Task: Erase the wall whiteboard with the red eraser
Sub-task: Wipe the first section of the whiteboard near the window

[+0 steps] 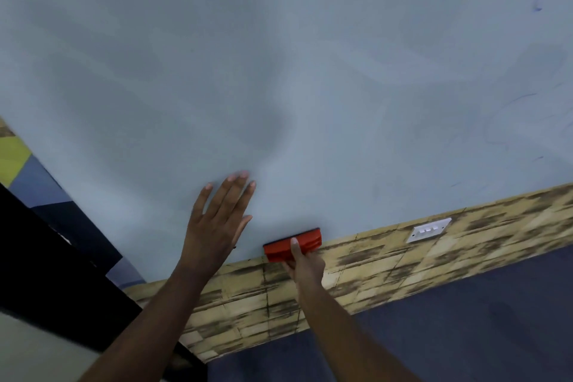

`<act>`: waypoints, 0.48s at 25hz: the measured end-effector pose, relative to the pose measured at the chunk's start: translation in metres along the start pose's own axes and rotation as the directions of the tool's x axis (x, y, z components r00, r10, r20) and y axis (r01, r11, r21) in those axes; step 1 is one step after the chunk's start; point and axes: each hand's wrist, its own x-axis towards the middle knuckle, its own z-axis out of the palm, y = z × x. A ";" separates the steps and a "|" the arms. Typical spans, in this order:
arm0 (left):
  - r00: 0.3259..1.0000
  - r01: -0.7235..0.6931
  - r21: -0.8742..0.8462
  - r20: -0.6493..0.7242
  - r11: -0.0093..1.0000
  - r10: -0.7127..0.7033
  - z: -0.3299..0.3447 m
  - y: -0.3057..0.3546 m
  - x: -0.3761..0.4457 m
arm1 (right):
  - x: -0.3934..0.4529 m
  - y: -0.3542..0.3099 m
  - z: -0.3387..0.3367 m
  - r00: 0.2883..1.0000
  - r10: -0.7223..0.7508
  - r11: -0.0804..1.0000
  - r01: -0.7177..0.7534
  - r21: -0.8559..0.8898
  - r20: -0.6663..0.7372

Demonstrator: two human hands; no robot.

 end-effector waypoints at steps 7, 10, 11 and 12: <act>0.963 0.262 0.026 0.059 0.965 -0.263 -0.012 -0.028 -0.068 | -0.011 -0.003 0.004 0.980 0.182 0.980 -0.188 0.071 0.087; 0.959 0.267 0.023 0.093 0.963 -0.268 -0.014 -0.038 -0.083 | -0.028 -0.030 0.021 0.986 0.125 0.983 -0.138 0.122 0.112; 0.959 0.266 0.012 0.100 0.964 -0.266 -0.015 -0.040 -0.085 | -0.032 -0.035 0.026 0.989 0.103 0.984 -0.116 0.133 0.104; 0.958 0.268 -0.003 0.108 0.964 -0.266 -0.016 -0.041 -0.088 | -0.034 -0.038 0.029 0.992 0.087 0.984 -0.101 0.146 0.093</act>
